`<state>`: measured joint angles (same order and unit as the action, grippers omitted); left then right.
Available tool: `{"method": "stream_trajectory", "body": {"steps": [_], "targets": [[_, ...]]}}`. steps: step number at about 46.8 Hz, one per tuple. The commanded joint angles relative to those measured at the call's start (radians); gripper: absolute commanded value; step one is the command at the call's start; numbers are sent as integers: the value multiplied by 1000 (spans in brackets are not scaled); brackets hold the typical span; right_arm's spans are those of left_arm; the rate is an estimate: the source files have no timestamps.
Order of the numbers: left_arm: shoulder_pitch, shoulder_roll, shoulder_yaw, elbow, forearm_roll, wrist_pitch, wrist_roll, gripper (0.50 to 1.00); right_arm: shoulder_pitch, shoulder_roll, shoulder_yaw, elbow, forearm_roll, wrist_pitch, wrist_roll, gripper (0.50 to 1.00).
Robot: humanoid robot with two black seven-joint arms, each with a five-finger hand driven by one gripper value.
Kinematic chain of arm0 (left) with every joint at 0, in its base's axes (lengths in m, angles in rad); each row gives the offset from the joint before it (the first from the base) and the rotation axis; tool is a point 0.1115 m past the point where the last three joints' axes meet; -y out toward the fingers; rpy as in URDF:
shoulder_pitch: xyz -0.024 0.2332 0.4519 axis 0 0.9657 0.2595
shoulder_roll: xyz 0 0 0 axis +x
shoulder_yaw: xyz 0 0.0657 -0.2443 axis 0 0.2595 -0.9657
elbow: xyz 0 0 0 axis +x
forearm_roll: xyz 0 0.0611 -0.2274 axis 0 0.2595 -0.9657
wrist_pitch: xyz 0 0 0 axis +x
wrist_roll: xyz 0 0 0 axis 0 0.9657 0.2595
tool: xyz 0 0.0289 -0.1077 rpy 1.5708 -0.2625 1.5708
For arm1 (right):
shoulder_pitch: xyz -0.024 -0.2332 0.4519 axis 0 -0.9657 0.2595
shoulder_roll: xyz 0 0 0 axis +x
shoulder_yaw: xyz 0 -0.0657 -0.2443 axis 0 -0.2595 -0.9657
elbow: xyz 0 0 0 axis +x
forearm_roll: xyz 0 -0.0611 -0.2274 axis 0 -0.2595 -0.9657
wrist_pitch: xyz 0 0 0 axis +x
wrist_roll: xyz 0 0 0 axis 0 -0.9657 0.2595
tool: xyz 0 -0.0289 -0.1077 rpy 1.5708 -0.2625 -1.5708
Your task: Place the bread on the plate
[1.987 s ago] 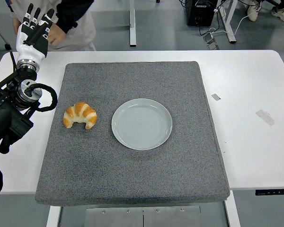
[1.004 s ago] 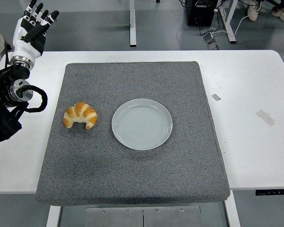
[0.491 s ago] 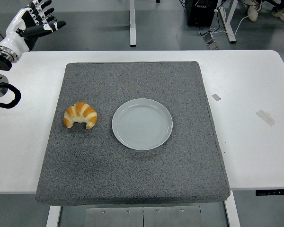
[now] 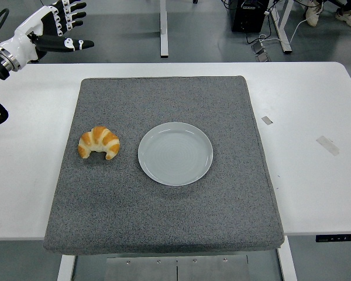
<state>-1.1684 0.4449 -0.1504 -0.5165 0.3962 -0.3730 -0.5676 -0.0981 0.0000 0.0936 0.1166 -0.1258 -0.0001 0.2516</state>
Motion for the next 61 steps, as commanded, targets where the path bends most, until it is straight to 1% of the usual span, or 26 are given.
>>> {"method": "stream_trajectory", "body": {"steps": [1, 8, 20, 30, 45, 53, 61], "targets": [[-11, 12, 18, -40, 50, 0, -9, 975, 0, 0, 0, 0, 0, 0, 0, 1000], [-17, 23, 29, -85, 174, 0, -43, 975, 0, 0, 0, 0, -2, 0, 0, 1000], [-20, 49, 49, -129, 335, 0, -43, 975, 0, 0, 0, 0, 0, 0, 0, 1000], [-42, 84, 118, -192, 383, 0, -43, 975, 0, 0, 0, 0, 0, 0, 0, 1000], [-76, 133, 186, -263, 542, 2, -43, 975, 0, 0, 0, 0, 0, 0, 0, 1000], [-100, 164, 238, -307, 593, 2, -43, 975, -2, 0, 0, 0, -2, 0, 0, 1000], [-108, 167, 261, -327, 687, 5, -43, 975, -2, 0, 0, 0, 0, 0, 0, 1000]]}}
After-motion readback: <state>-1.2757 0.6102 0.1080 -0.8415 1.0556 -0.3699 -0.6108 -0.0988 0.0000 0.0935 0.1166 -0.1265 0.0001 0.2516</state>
